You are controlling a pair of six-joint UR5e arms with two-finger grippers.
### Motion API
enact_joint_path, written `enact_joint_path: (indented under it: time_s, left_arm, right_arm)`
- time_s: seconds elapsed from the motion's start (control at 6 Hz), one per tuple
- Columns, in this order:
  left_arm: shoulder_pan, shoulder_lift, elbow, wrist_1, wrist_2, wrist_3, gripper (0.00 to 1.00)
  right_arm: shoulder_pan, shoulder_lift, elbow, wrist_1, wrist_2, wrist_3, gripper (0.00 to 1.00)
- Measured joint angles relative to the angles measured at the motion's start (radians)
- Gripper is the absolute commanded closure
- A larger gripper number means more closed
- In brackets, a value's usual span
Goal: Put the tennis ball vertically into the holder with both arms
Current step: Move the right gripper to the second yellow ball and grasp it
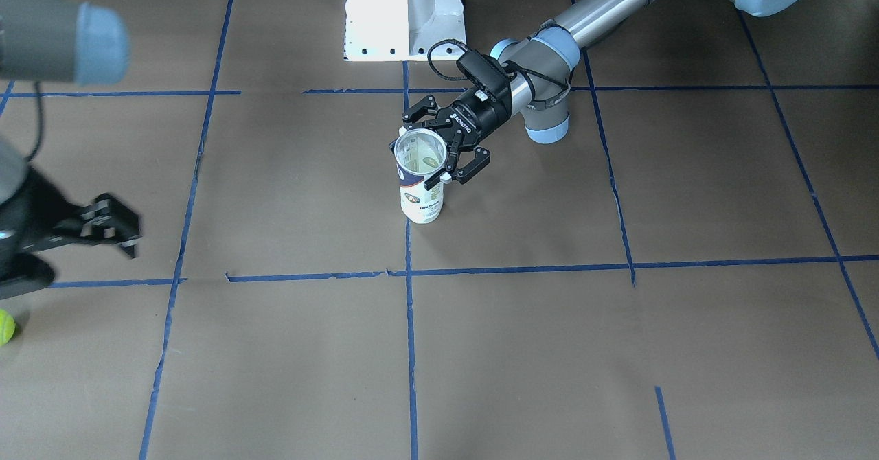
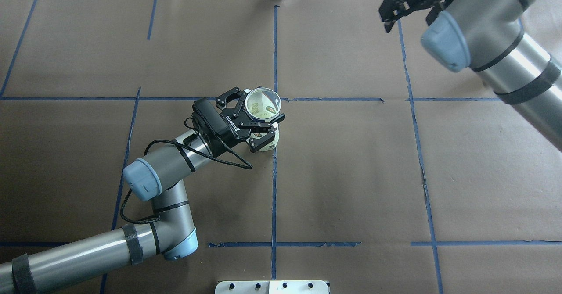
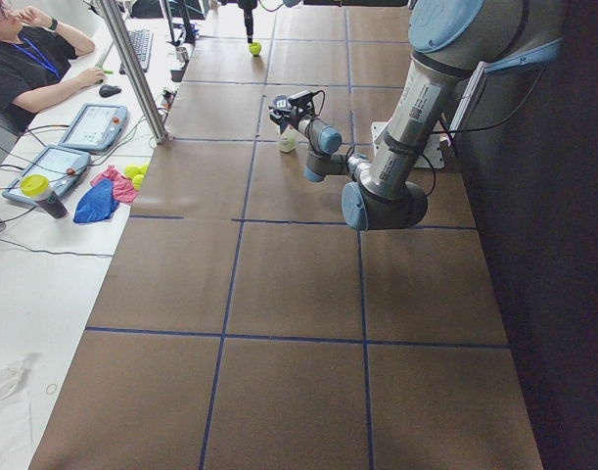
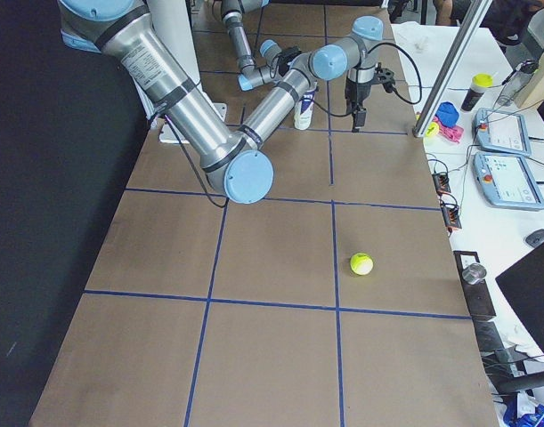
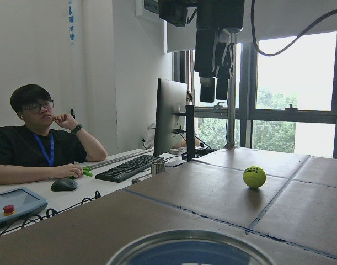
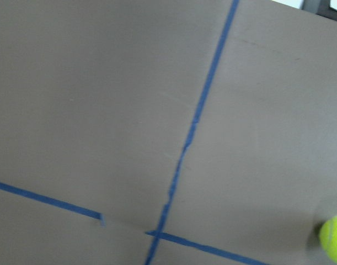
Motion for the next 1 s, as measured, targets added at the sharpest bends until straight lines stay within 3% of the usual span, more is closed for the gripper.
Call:
enact_joint_path:
  time_s: [0.5,0.67,1.0]
  left_arm:
    - [0.0,-0.001,-0.002,0.0,0.0,0.0,0.14]
    - [0.0,-0.001,-0.008,0.0,0.0,0.0,0.14]
    - [0.0,-0.001,-0.013,0.0,0.0,0.0,0.14]
  right_arm:
    - [0.088,-0.152,-0.349,0.478,0.017,-0.246,0.01]
    - [0.081,-0.174,-0.421,0.577,-0.004,-0.258,0.01]
    - [0.036,-0.193,-0.477,0.641,-0.069,-0.26,0.01]
